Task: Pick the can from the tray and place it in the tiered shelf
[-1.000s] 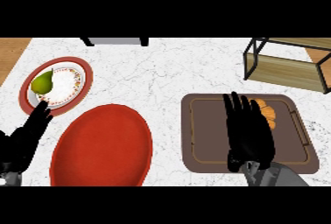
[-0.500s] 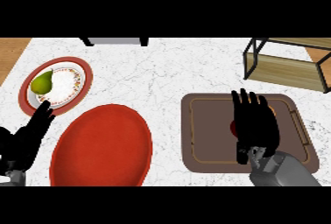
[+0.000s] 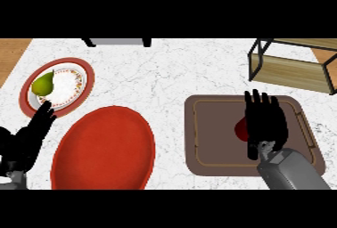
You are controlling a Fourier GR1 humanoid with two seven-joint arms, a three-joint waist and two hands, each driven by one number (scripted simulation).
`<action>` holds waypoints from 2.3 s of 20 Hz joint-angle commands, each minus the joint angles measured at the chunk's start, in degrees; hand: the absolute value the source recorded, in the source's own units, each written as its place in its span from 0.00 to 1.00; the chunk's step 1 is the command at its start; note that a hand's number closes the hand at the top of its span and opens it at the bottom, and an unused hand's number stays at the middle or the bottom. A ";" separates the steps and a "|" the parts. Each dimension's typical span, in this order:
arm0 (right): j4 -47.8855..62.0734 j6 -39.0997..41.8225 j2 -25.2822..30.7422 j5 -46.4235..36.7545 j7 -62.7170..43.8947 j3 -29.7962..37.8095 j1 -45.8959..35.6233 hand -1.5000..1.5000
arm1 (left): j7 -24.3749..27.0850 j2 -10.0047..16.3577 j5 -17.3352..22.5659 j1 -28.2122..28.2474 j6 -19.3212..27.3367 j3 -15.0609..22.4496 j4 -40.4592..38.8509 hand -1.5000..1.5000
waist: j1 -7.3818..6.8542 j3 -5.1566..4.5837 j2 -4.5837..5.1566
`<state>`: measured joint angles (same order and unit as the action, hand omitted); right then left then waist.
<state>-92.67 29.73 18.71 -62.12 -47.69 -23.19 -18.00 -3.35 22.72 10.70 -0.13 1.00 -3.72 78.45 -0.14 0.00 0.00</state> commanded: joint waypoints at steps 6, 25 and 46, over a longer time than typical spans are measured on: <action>7.37 -4.62 -1.43 -4.29 7.02 4.23 1.19 0.00 | -4.05 -1.92 -1.74 -2.68 -0.95 -2.37 1.32 0.50 | 0.05 0.01 0.01; 7.16 -10.49 -0.69 -13.34 15.74 5.32 3.85 1.00 | -4.37 -6.06 -6.86 3.04 -2.30 -3.54 7.72 0.50 | 0.12 0.01 -0.11; -5.81 0.78 10.07 30.65 43.47 41.33 1.86 1.00 | -5.42 -3.92 -4.83 1.83 -5.51 -7.25 5.16 0.50 | 1.22 0.00 -0.36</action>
<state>-96.15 25.28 27.91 -41.05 -4.73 10.28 -16.20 -7.14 18.27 5.59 1.50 -4.28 -10.54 83.09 0.65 0.02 -0.23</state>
